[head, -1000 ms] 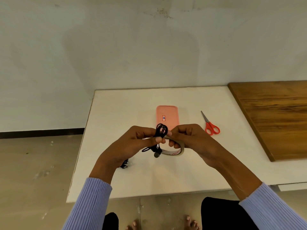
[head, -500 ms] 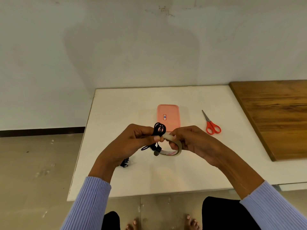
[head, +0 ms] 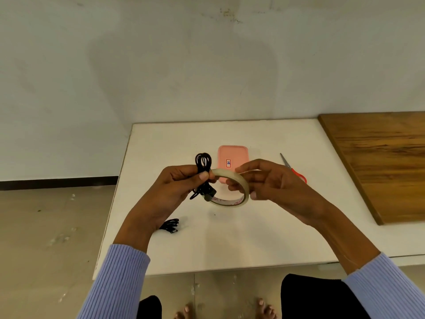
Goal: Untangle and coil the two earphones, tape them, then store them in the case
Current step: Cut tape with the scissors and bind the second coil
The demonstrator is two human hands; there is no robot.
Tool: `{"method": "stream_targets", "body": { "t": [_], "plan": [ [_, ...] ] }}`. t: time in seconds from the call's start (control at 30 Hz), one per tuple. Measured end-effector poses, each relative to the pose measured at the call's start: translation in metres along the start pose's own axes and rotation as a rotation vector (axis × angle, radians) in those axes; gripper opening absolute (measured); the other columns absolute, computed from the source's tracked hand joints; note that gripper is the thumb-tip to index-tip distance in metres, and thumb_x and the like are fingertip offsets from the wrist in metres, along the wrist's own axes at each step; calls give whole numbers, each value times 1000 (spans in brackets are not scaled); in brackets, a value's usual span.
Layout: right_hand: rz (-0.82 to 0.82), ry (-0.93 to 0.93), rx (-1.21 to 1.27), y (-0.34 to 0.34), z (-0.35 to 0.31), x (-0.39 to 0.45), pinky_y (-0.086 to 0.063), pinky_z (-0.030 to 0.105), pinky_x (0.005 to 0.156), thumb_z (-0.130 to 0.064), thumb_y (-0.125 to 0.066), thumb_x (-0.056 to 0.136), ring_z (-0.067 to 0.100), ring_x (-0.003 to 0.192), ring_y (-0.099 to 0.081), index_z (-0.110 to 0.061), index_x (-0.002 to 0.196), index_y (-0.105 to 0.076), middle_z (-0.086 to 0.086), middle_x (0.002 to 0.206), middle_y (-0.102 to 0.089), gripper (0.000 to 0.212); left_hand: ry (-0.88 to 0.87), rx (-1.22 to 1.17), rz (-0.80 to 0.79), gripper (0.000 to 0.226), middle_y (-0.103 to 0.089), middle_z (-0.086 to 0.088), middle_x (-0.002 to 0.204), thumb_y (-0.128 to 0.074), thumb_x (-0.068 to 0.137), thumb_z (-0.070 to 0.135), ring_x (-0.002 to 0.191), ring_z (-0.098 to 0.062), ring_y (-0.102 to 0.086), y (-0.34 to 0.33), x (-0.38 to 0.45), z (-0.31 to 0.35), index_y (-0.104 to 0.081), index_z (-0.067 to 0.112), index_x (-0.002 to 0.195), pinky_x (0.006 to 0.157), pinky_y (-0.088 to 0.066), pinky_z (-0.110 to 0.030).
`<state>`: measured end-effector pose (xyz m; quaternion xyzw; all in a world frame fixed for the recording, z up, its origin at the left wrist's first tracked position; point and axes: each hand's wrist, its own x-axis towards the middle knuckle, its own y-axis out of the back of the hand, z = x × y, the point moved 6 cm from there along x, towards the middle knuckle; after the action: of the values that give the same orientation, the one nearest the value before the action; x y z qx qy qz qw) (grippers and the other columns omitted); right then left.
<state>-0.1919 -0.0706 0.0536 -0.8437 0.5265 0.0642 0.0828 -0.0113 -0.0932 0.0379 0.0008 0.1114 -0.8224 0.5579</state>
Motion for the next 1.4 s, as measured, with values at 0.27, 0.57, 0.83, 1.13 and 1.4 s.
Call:
{"method": "stream_targets", "body": {
  "t": [0.27,0.57,0.83,1.13,1.4],
  "plan": [
    [83,75,19,-4,-4,2,-54,24,77,0,-66,73,26,89,-71,-5,108,-64,10,99,-73,35,2,191,-43,25,-71,-5,85,-56,85,22,77,-13,-65,-2,-2,1,-72,7,97,78,-45,-18],
    [69,65,127,-7,-3,5,-55,27,75,-6,-59,80,29,94,-70,-6,115,-63,9,103,-72,35,18,87,-38,19,-74,2,87,-59,78,18,90,-9,-67,-6,-3,3,-77,19,83,78,-48,-15],
    [103,84,107,-3,-6,4,-56,27,67,-11,-57,81,28,84,-72,-2,95,-62,8,91,-75,17,38,2,-99,22,-72,3,87,-56,82,14,94,-15,-66,-10,-4,4,-77,21,81,80,-51,-25],
    [167,154,-64,-3,-8,6,-57,27,63,-13,-49,89,25,68,-72,6,95,-57,2,84,-75,22,105,-27,-66,21,-72,-3,85,-56,79,18,88,-19,-67,-10,-2,-1,-76,15,79,74,-53,-23],
    [75,67,41,-2,-4,5,-56,30,71,-13,-53,85,29,81,-71,-4,101,-61,10,101,-73,20,150,-68,-46,22,-70,-9,85,-55,78,19,85,-16,-67,-8,-1,-4,-68,3,84,73,-53,-21]
  ]
}}
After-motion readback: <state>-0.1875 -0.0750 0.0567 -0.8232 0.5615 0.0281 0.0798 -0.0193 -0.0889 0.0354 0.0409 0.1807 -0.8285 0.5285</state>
